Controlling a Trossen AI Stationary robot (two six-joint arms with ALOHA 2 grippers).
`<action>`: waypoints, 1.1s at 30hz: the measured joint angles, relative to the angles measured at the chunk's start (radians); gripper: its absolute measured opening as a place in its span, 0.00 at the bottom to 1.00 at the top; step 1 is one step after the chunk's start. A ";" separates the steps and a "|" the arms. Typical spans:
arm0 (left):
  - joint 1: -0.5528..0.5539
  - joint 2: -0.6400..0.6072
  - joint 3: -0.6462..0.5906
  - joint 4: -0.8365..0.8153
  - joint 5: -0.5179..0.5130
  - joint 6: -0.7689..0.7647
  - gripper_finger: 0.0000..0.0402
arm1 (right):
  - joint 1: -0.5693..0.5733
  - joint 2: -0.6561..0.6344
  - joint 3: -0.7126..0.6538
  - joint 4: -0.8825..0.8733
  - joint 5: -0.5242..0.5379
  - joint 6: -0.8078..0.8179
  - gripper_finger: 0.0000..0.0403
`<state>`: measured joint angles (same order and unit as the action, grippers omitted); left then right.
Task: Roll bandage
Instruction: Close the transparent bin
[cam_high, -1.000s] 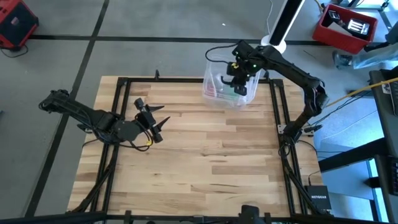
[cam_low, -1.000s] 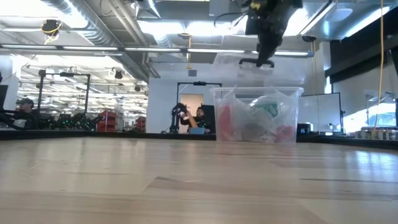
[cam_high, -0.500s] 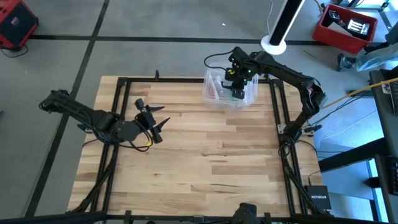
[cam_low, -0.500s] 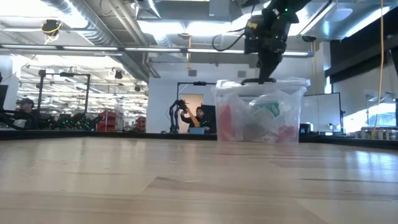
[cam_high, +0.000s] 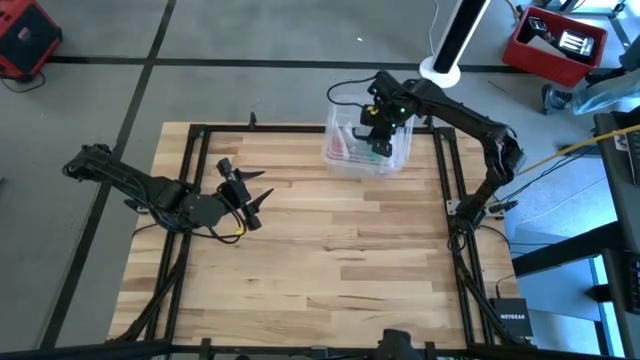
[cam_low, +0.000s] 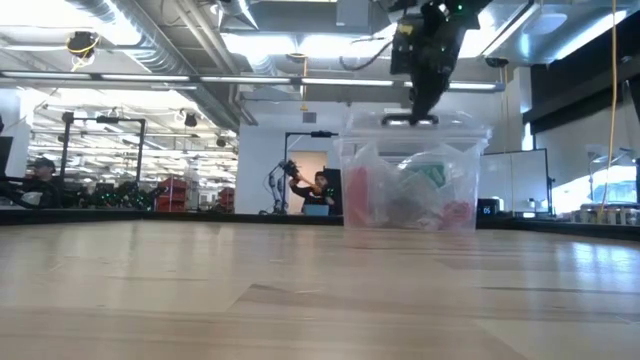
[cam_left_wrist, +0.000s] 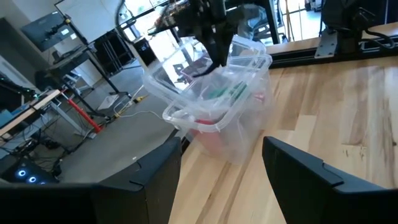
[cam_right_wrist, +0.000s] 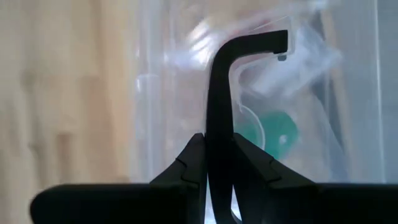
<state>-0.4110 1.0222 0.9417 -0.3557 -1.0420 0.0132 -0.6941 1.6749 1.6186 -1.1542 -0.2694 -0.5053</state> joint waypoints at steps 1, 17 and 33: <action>0.000 0.000 0.000 0.000 0.000 0.000 0.54 | 0.000 0.000 0.013 -0.003 -0.036 0.001 0.14; 0.000 0.000 0.000 0.000 0.008 0.018 0.54 | 0.000 -0.002 -0.124 0.119 -0.092 0.054 0.14; 0.000 0.003 0.000 -0.001 0.016 -0.003 0.54 | 0.000 -0.002 -0.141 0.141 -0.157 0.264 0.14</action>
<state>-0.4114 1.0252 0.9417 -0.3565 -1.0264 0.0101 -0.6945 1.6733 1.4780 -1.0129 -0.4265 -0.2416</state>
